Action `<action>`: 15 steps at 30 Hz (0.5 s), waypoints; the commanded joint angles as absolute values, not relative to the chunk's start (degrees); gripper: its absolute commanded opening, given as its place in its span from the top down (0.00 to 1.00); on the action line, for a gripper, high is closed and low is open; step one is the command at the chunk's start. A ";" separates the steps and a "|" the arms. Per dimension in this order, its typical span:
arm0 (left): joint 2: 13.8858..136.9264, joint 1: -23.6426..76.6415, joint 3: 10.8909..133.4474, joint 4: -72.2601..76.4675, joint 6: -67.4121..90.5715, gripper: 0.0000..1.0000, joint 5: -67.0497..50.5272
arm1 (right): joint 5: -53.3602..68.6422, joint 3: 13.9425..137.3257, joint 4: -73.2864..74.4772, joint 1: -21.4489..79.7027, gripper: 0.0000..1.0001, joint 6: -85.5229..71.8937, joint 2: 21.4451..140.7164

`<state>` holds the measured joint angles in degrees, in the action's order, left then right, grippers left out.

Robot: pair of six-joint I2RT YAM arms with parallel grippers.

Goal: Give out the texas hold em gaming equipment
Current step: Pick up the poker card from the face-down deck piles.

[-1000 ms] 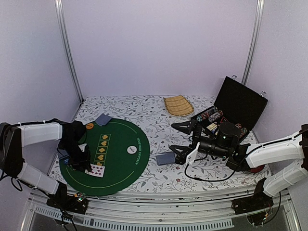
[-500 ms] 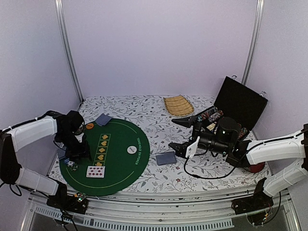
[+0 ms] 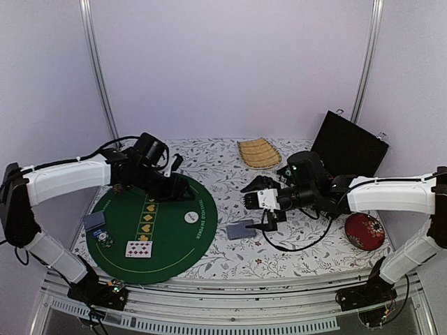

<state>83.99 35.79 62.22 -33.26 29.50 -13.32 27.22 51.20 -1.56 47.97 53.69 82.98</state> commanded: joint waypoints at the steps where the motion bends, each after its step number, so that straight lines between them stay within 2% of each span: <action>1: 90.26 39.06 59.29 -11.60 33.98 0.27 -21.97 | 27.39 53.34 9.12 46.00 0.01 51.66 89.75; 7: 100.22 43.60 59.84 -3.49 35.91 0.24 -24.86 | 27.02 59.77 15.11 43.52 0.01 52.29 99.74; 15: 107.63 44.97 58.68 0.79 40.40 0.37 -27.94 | 28.16 62.08 15.73 43.18 0.01 53.05 104.81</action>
